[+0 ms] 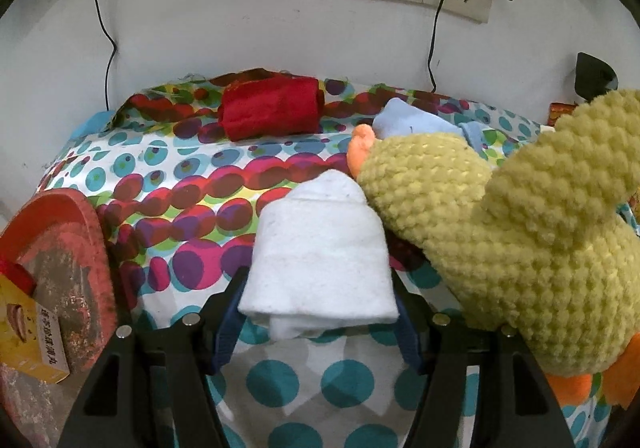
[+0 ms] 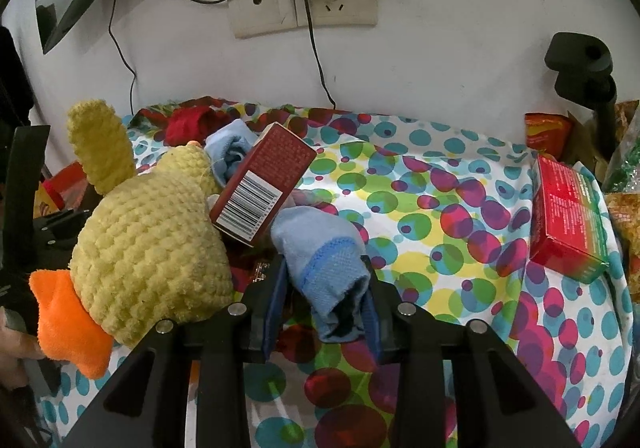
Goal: Organize objects
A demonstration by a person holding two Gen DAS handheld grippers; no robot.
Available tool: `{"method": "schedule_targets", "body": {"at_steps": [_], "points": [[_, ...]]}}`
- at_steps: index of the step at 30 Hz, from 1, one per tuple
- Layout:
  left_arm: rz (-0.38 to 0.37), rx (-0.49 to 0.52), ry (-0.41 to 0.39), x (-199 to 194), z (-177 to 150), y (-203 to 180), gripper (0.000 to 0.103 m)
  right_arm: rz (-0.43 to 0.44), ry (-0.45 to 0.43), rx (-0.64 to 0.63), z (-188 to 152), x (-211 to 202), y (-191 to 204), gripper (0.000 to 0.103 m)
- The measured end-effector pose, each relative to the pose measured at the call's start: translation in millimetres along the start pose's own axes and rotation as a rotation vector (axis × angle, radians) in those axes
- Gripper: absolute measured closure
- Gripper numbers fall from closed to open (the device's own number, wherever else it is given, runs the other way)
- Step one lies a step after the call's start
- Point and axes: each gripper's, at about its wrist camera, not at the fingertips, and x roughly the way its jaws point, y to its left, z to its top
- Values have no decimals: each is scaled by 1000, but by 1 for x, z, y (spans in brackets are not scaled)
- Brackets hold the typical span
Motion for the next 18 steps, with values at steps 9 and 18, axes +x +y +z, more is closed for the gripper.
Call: {"method": "schedule_targets", "body": {"at_steps": [9, 18], "points": [[29, 31, -52, -11, 2, -6, 49, 39, -53, 7, -2, -10, -2, 78], [29, 26, -121, -24, -1, -2, 56, 38, -151, 31, -4, -28, -7, 80]]}}
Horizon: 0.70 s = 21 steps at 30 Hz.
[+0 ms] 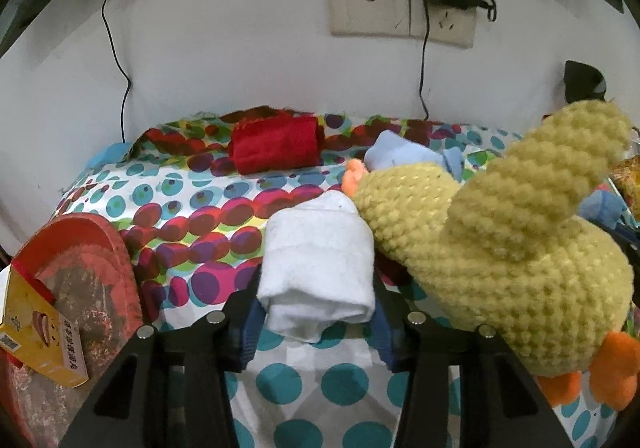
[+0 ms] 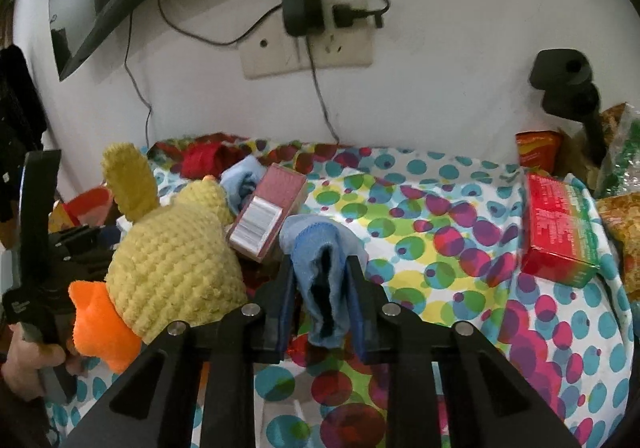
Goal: Organize objects
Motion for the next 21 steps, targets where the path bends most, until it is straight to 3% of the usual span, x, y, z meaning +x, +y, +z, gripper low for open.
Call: {"method": "schedule_targets", "body": {"at_steps": [14, 21], "points": [[6, 6, -47, -9, 1, 2, 56, -75, 7, 36, 0, 1, -7, 80], [16, 59, -71, -15, 0, -9, 56, -88, 14, 72, 0, 3, -13, 80]]}}
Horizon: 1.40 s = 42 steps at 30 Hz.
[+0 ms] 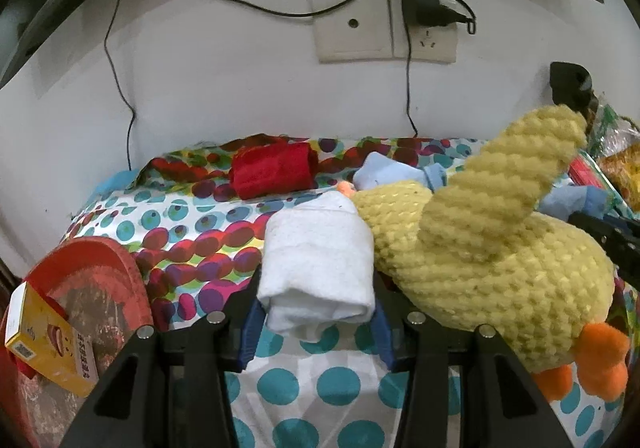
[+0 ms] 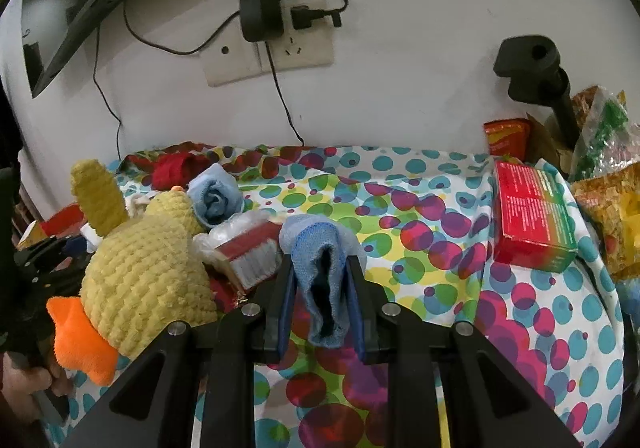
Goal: Organize objects
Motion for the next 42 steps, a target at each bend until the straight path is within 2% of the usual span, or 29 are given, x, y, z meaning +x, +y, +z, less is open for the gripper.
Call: {"method": "schedule_targets", "body": {"at_steps": [3, 8, 21, 38, 42], "points": [[6, 18, 17, 1, 1, -5, 56, -3, 3, 5, 0, 1, 0, 80], [-23, -24, 21, -12, 6, -1, 56, -12, -1, 1, 0, 0, 1, 80], [-4, 42, 10, -51, 5, -8, 56, -9, 19, 58, 0, 4, -9, 80], [17, -43, 43, -108, -32, 44, 56, -40, 20, 51, 1, 4, -7, 80], [33, -33, 44, -128, -42, 60, 56, -41, 28, 51, 1, 5, -8, 80]]}}
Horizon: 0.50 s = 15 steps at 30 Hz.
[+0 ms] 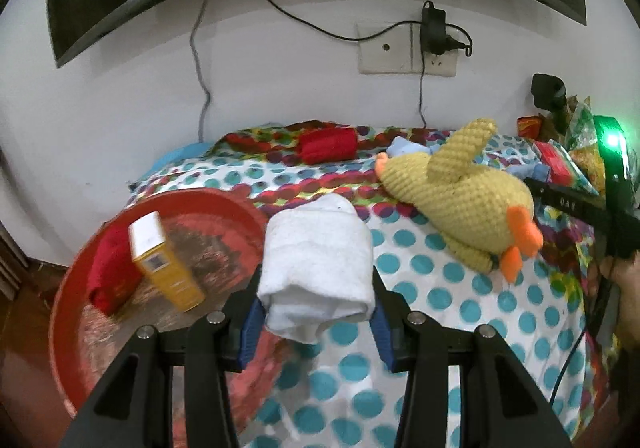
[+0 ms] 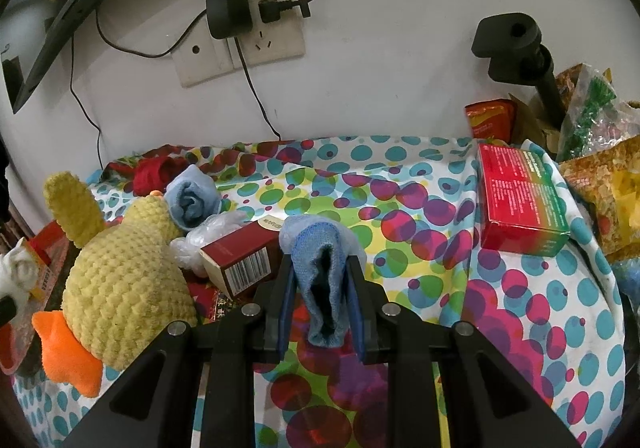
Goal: Organize objects
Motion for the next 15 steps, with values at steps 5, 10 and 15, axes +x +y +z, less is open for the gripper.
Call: {"method": "schedule_targets", "body": {"at_steps": [5, 10, 15], "points": [[20, -15, 8, -16, -15, 27, 56, 1, 1, -7, 0, 0, 2, 80], [56, -84, 31, -22, -31, 64, 56, -1, 4, -5, 0, 1, 2, 80], [106, -175, 56, -23, -43, 105, 56, -1, 5, -6, 1, 0, 2, 80]]}}
